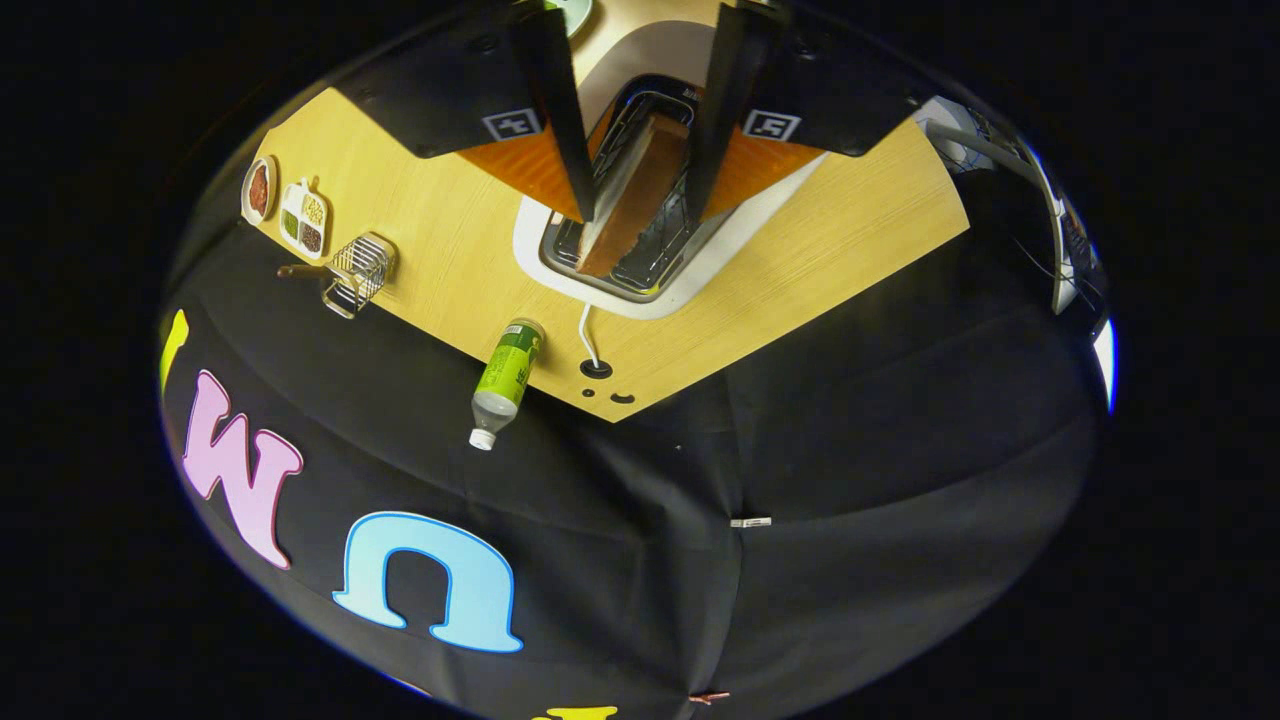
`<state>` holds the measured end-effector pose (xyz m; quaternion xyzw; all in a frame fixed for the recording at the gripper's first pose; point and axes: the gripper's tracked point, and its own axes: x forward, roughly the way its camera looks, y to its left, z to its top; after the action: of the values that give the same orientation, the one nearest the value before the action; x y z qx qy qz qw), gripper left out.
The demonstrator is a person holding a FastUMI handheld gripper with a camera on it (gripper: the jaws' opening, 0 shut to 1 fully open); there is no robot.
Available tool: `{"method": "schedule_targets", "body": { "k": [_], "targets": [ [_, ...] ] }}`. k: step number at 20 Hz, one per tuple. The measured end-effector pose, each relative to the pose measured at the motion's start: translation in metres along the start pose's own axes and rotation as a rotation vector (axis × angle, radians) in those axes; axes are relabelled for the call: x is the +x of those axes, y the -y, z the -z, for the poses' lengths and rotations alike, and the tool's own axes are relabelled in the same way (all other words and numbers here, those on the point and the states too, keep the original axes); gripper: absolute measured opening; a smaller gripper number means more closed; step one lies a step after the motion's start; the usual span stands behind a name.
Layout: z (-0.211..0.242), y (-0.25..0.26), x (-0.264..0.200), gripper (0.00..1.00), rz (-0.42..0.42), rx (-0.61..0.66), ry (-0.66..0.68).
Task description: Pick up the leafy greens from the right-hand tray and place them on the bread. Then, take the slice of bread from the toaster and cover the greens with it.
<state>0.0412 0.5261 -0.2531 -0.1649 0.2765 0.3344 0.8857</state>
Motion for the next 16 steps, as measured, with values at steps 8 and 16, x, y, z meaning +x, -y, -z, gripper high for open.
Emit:
{"method": "schedule_targets", "body": {
  "k": [8,16],
  "targets": [
    [0.003,0.003,-0.004,0.17,0.016,0.055,-0.039],
    [-0.023,0.01,-0.028,0.14,0.004,0.08,0.035]
  ]
}}
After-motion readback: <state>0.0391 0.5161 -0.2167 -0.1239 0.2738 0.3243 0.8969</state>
